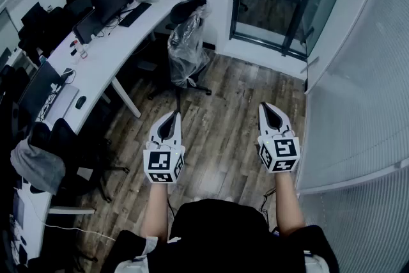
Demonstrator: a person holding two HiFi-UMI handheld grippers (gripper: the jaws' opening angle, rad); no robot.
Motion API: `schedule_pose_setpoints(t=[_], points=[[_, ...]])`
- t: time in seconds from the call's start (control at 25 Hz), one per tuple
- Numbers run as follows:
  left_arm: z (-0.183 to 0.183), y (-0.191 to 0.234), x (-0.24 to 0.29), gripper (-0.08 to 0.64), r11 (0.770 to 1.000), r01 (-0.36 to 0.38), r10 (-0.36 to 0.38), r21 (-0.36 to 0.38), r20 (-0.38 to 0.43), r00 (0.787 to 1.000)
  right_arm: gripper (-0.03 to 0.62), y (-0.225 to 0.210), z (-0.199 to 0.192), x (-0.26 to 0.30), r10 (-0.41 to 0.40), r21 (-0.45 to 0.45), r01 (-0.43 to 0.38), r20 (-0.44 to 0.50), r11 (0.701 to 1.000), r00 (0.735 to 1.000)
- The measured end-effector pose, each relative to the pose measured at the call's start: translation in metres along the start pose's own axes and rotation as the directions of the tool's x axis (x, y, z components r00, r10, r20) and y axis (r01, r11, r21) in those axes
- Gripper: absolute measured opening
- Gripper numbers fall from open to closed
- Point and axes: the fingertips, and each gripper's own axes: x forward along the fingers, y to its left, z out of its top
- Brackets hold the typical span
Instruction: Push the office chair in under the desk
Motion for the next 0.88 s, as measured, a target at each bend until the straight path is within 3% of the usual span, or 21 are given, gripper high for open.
schedule_pose_setpoints(t=[0.32,0.88], points=[[0.003,-0.017,0.003,0.012,1.0,-0.001,0.001,0.012,-0.003,1.0,0.023,-0.008,-0.003,-0.008,0.017,-0.005,-0.017,0.012,1.0,1.0],[-0.006,-0.087,0.023,0.012,0.999,0.017,-0.016,0.037,-0.021,1.0,0.023,-0.058,-0.022,-0.034,0.027,-0.008,-0.027,0.006,1.0,1.0]])
